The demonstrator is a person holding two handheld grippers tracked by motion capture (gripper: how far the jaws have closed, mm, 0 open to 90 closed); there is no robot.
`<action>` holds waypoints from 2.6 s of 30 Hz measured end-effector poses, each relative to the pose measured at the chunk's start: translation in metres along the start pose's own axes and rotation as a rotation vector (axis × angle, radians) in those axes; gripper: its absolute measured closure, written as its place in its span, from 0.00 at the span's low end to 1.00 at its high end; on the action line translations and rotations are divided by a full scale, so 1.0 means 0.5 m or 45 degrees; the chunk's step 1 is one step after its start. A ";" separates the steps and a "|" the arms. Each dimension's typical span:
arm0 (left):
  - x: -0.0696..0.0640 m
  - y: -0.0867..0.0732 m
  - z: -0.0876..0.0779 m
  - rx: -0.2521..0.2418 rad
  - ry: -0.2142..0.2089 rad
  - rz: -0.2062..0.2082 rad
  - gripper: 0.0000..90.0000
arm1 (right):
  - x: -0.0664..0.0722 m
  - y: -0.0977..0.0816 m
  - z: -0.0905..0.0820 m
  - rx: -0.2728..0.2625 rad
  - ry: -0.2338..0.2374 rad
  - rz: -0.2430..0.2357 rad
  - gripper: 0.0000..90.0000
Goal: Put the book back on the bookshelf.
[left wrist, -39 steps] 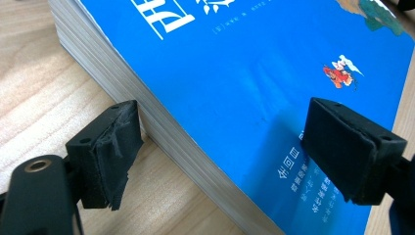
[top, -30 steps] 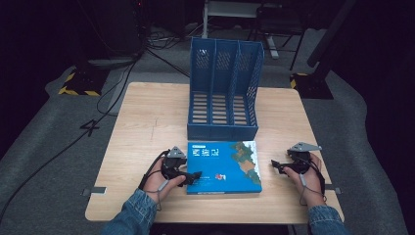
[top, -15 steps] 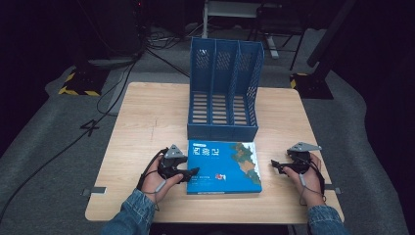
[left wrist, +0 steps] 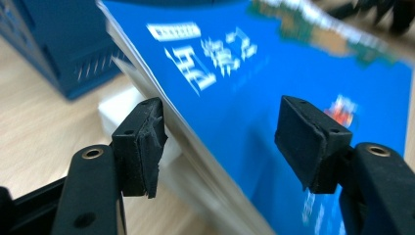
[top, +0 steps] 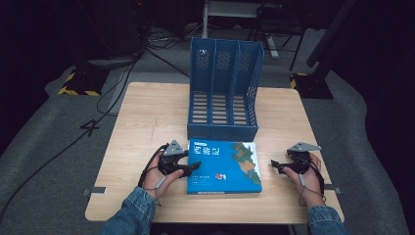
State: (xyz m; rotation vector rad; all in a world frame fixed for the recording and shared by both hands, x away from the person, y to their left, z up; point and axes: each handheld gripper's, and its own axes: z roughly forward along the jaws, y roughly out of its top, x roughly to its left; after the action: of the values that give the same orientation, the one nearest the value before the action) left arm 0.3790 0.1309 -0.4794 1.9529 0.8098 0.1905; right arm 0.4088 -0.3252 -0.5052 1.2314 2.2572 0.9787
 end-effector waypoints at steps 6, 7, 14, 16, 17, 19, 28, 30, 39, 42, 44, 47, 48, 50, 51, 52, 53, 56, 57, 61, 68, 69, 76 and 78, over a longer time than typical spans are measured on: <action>0.011 -0.001 0.019 -0.024 -0.047 0.014 0.41 | 0.004 -0.001 -0.001 -0.001 0.001 -0.002 0.13; 0.011 -0.003 0.023 -0.015 -0.051 0.020 0.41 | 0.004 -0.001 -0.001 -0.001 0.001 -0.002 0.13; 0.013 -0.007 0.022 0.003 -0.004 -0.023 0.55 | 0.019 -0.003 -0.015 0.001 0.013 -0.025 0.37; 0.016 -0.007 0.018 0.000 -0.013 -0.038 0.59 | 0.026 0.001 -0.022 0.004 0.018 -0.055 0.41; 0.018 -0.007 0.013 -0.005 -0.027 -0.056 0.63 | 0.034 0.007 -0.029 -0.014 0.026 -0.073 0.39; 0.018 -0.007 0.006 -0.001 -0.046 -0.073 0.70 | 0.049 0.023 -0.044 -0.047 0.055 -0.085 0.37; 0.020 -0.009 0.003 -0.005 -0.072 -0.088 0.77 | 0.111 0.073 -0.076 -0.056 0.196 -0.113 0.35; 0.020 -0.010 0.003 -0.010 -0.066 -0.077 0.75 | 0.150 0.097 -0.082 -0.070 0.255 -0.170 0.31; 0.008 -0.025 0.006 0.013 -0.054 0.008 0.60 | 0.267 0.143 -0.073 -0.076 0.421 -0.357 0.29; 0.009 -0.035 0.009 0.012 -0.072 0.000 0.52 | 0.290 0.151 -0.070 -0.079 0.452 -0.394 0.30; 0.009 -0.039 0.009 -0.003 -0.074 -0.006 0.51 | 0.317 0.159 -0.064 -0.068 0.477 -0.441 0.30; 0.011 -0.044 0.010 -0.017 -0.082 -0.044 0.51 | 0.349 0.165 -0.053 -0.055 0.511 -0.492 0.29; 0.011 -0.044 0.009 -0.010 -0.083 -0.044 0.51 | 0.358 0.167 -0.049 -0.051 0.518 -0.503 0.28; 0.011 -0.045 0.010 0.000 -0.080 -0.075 0.51 | 0.375 0.168 -0.041 -0.046 0.533 -0.526 0.25; 0.011 -0.045 0.009 0.001 -0.082 -0.077 0.51 | 0.381 0.169 -0.037 -0.046 0.533 -0.533 0.23; 0.011 -0.045 0.010 0.001 -0.074 -0.058 0.50 | 0.390 0.169 -0.033 -0.048 0.527 -0.532 0.21; 0.010 -0.045 0.010 0.004 -0.077 -0.053 0.50 | 0.397 0.170 -0.029 -0.049 0.520 -0.529 0.21; 0.003 -0.044 0.012 0.017 -0.072 -0.014 0.44 | 0.418 0.170 -0.019 -0.043 0.510 -0.542 0.21; 0.002 -0.044 0.012 0.018 -0.068 -0.015 0.44 | 0.422 0.169 -0.017 -0.047 0.511 -0.546 0.20; 0.004 -0.043 0.012 0.019 -0.070 -0.025 0.44 | 0.446 0.166 -0.005 -0.039 0.524 -0.584 0.18; 0.010 -0.039 0.005 0.019 -0.064 -0.103 0.56 | 0.482 0.158 0.019 0.002 0.493 -0.682 0.18; 0.012 -0.039 0.002 0.022 -0.072 -0.128 0.59 | 0.486 0.157 0.022 0.006 0.490 -0.688 0.18; 0.015 -0.046 -0.028 0.111 -0.177 -0.220 0.70 | 0.518 0.150 0.039 0.006 0.493 -0.757 0.18; 0.015 -0.045 -0.028 0.115 -0.176 -0.223 0.71 | 0.531 0.149 0.048 0.019 0.490 -0.781 0.19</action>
State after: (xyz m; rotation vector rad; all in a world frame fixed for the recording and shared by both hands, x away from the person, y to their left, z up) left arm 0.3679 0.1525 -0.4927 1.9433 0.9052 -0.0857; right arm 0.3230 -0.0645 -0.4686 0.3043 2.6808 1.0019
